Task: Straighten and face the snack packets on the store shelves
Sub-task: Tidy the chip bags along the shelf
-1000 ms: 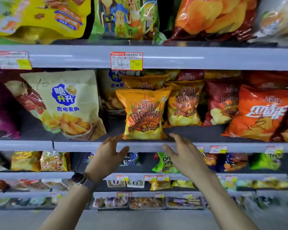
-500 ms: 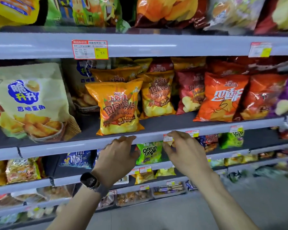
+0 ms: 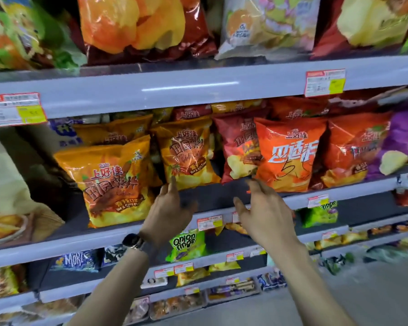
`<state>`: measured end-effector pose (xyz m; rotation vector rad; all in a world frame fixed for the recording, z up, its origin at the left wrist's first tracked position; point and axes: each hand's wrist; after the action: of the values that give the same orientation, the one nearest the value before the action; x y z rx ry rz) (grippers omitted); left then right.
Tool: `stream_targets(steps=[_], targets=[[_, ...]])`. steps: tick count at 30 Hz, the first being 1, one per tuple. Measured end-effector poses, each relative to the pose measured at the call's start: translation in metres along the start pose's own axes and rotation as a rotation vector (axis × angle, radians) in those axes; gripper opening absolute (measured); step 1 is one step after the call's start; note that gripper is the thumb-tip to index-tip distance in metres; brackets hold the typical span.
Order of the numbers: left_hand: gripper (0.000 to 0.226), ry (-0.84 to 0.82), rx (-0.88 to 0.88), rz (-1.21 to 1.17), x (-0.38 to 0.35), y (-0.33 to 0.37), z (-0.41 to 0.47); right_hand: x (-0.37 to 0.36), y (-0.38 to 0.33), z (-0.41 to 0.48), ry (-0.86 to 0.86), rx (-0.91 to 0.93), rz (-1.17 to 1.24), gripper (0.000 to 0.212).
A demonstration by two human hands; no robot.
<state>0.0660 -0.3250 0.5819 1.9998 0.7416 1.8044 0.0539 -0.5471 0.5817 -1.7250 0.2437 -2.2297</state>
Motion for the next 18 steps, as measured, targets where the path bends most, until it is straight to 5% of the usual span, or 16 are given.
stream_targets(steps=[11, 18], targets=[[0.113, 0.187, 0.223, -0.29, -0.03, 0.014, 0.044, -0.028, 0.018, 0.042, 0.021, 0.081, 0.274, 0.08], [0.115, 0.277, 0.182, -0.468, -0.028, 0.007, 0.065, -0.032, 0.025, 0.05, 0.003, 0.11, 0.322, 0.081]])
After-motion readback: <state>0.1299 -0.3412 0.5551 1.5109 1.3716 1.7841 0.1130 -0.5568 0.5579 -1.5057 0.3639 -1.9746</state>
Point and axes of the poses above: each hand's wrist, its own z-axis towards the middle knuckle, its own x-axis out of the back of the hand, y = z × x, and after that the axes turned 4 degrees about x, right-handed
